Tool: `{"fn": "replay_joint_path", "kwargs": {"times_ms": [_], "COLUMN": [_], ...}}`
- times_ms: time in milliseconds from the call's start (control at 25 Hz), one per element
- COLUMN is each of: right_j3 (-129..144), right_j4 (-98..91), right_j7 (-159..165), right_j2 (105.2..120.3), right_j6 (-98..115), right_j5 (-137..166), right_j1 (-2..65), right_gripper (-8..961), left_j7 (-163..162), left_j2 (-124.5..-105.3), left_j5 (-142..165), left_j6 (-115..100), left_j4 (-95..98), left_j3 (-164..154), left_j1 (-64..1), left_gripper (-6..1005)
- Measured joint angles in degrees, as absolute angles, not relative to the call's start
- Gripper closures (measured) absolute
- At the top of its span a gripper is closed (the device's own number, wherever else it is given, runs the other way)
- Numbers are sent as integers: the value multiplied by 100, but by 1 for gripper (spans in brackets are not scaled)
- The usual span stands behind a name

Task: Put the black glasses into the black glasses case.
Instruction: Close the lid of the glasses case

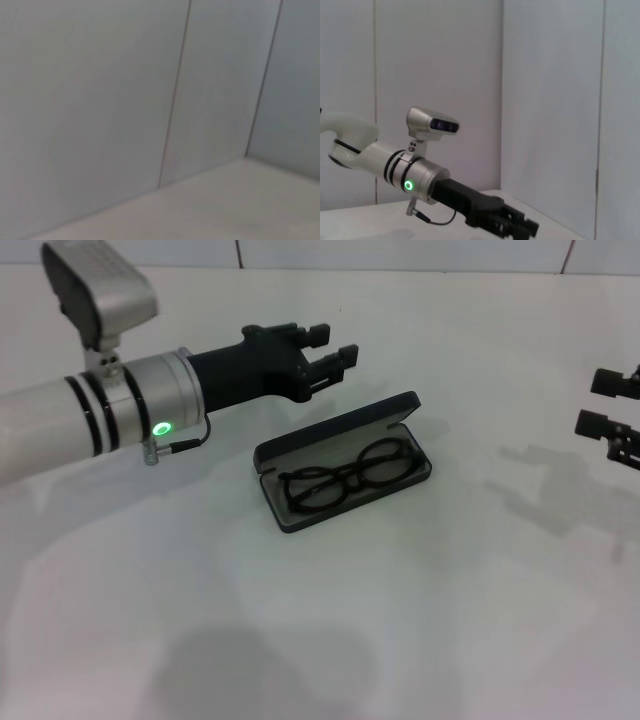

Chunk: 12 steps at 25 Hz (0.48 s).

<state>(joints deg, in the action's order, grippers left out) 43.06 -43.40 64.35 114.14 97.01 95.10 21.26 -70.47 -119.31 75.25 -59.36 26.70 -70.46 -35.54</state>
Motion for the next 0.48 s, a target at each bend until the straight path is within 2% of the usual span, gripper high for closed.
{"fn": "replay_joint_path", "kwargs": {"times_ms": [480], "right_j3": [4318], "right_j4": [-4355], "right_j7": [6334], "right_j2": [11448], "right_j6": [9675], "right_j5": [9556], "right_j1": [2155], "right_gripper": [342], "left_j7": [-7574], "left_j2": [-11977], "left_j5": [8613], "left_j6": [-5473], "left_j4": [2580], "left_j3": [-7210], "left_j1": [-3818], "left_gripper": [501]}}
